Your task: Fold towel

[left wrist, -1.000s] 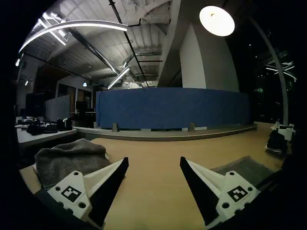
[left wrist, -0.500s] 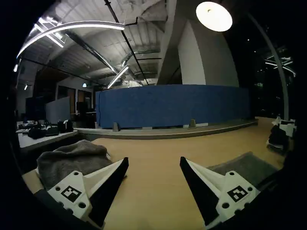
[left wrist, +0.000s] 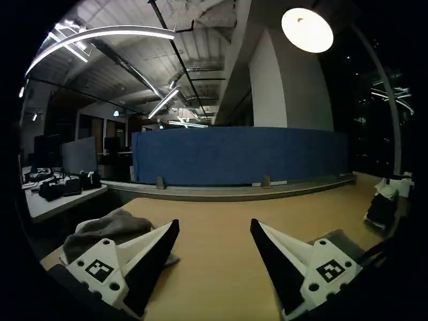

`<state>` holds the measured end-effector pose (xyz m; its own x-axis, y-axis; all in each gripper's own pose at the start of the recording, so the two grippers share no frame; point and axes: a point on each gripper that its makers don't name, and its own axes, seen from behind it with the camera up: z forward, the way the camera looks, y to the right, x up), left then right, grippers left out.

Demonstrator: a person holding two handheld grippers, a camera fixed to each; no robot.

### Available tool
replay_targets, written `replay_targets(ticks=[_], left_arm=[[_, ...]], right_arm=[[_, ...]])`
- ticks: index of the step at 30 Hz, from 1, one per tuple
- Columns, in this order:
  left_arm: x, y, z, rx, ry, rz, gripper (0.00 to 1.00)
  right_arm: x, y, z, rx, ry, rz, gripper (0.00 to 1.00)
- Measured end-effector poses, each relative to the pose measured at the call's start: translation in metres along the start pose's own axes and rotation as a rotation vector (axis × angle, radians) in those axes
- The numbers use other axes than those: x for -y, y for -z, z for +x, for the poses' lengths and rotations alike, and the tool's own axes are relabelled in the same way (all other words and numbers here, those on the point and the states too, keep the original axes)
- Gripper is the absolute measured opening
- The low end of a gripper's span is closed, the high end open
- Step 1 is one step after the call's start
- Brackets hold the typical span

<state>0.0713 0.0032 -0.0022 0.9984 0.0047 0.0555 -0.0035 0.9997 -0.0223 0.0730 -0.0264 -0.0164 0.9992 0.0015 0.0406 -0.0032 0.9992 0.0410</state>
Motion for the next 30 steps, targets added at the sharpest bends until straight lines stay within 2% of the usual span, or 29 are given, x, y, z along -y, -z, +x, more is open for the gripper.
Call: replay_targets(ticks=[2,8,11,17,23,26,30], left_arm=[[-0.005,0.004,0.014,-0.004,0.012,-0.026,0.97],[-0.008,0.012,0.048,0.027,0.063,-0.066,0.97],[-0.010,0.017,0.062,0.033,0.065,-0.087,0.97],[-0.026,0.024,0.077,0.054,0.008,-0.138,0.97],[-0.034,0.032,0.084,0.063,0.008,-0.166,0.97],[-0.040,0.035,0.082,0.080,0.004,-0.191,0.97],[-0.046,0.040,0.076,0.114,-0.039,-0.230,0.97]], right_arm=[[0.003,0.004,0.015,0.005,-0.014,0.010,1.00],[0.003,0.013,0.044,0.034,-0.026,0.018,1.00],[0.005,0.018,0.055,0.048,-0.027,0.028,1.00],[0.007,0.026,0.069,0.059,-0.021,0.046,1.00],[0.008,0.032,0.074,0.072,-0.006,0.062,1.00],[0.012,0.035,0.072,0.098,0.012,0.081,1.00],[0.024,0.041,0.060,0.167,0.049,0.142,1.00]])
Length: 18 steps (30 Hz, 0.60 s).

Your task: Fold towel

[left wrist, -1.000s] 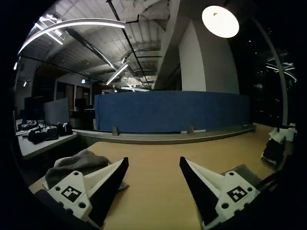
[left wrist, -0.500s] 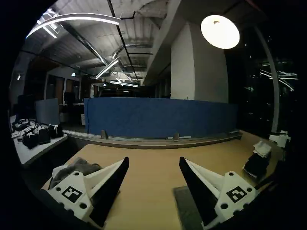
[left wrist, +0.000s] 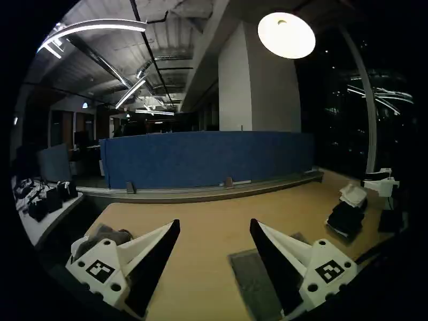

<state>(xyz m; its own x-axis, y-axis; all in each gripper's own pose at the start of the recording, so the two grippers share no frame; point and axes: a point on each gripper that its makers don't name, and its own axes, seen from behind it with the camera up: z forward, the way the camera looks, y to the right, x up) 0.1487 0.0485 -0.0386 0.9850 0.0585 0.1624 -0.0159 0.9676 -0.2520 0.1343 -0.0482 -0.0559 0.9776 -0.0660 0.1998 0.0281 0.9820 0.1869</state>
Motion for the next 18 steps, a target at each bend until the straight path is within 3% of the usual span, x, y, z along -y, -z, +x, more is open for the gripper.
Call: replay_targets(ticks=[8,18], left_arm=[[-0.020,0.007,-0.027,0.119,-0.057,-0.121,0.97],[-0.065,0.030,-0.088,0.347,-0.091,-0.353,0.97]], right_arm=[[0.036,0.008,-0.035,0.191,0.082,0.175,1.00],[0.076,0.034,-0.086,0.401,0.199,0.373,1.00]])
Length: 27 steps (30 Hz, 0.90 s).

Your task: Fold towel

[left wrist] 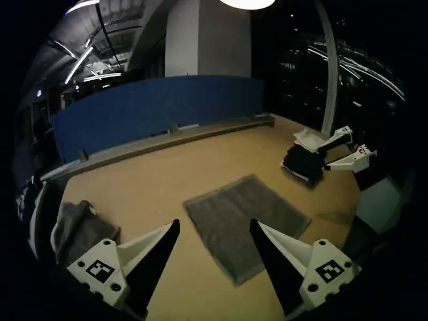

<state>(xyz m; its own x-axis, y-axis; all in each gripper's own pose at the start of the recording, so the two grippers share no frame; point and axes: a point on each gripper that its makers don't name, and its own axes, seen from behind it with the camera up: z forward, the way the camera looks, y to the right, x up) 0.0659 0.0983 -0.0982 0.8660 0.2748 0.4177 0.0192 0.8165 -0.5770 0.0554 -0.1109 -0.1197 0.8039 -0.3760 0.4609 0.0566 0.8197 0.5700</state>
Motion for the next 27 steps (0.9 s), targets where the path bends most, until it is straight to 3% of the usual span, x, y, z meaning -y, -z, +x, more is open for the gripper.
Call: replay_targets(ticks=[5,17,27], left_arm=[[-0.019,-0.001,-0.025,0.087,0.002,-0.082,0.97],[-0.032,-0.003,-0.050,0.150,-0.030,-0.115,0.97],[-0.040,-0.019,-0.090,0.204,-0.053,-0.127,0.97]], right_arm=[[0.015,-0.001,-0.015,0.056,0.022,0.057,1.00],[0.027,-0.005,-0.034,0.106,0.034,0.087,1.00],[0.033,-0.018,-0.066,0.159,0.059,0.083,1.00]])
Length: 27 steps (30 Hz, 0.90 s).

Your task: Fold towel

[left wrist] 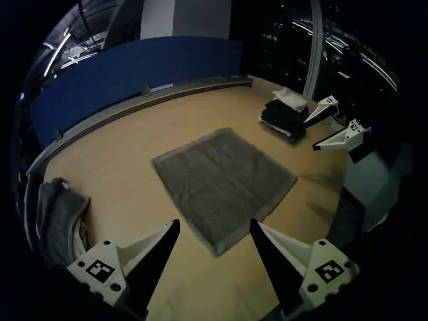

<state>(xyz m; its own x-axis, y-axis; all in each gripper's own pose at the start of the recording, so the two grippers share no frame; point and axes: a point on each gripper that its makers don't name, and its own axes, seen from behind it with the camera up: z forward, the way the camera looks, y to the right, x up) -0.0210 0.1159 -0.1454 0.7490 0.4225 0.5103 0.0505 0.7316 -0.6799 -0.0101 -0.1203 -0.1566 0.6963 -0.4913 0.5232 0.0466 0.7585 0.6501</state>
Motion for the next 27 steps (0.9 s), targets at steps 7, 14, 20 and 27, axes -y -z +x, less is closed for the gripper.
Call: replay_targets(ticks=[7,14,20,27], left_arm=[[-0.002,-0.017,-0.021,0.025,-0.008,-0.002,0.97],[0.000,-0.033,-0.038,0.040,-0.001,0.000,0.97],[-0.001,-0.042,-0.050,0.050,-0.002,-0.003,0.97],[-0.007,-0.050,-0.061,0.069,-0.006,-0.022,0.96]], right_arm=[[0.006,-0.018,-0.016,0.013,-0.010,0.006,1.00],[0.011,-0.034,-0.030,0.021,-0.018,0.006,1.00],[0.014,-0.047,-0.044,0.031,-0.009,-0.001,1.00],[0.018,-0.058,-0.058,0.045,-0.008,-0.001,1.00]])
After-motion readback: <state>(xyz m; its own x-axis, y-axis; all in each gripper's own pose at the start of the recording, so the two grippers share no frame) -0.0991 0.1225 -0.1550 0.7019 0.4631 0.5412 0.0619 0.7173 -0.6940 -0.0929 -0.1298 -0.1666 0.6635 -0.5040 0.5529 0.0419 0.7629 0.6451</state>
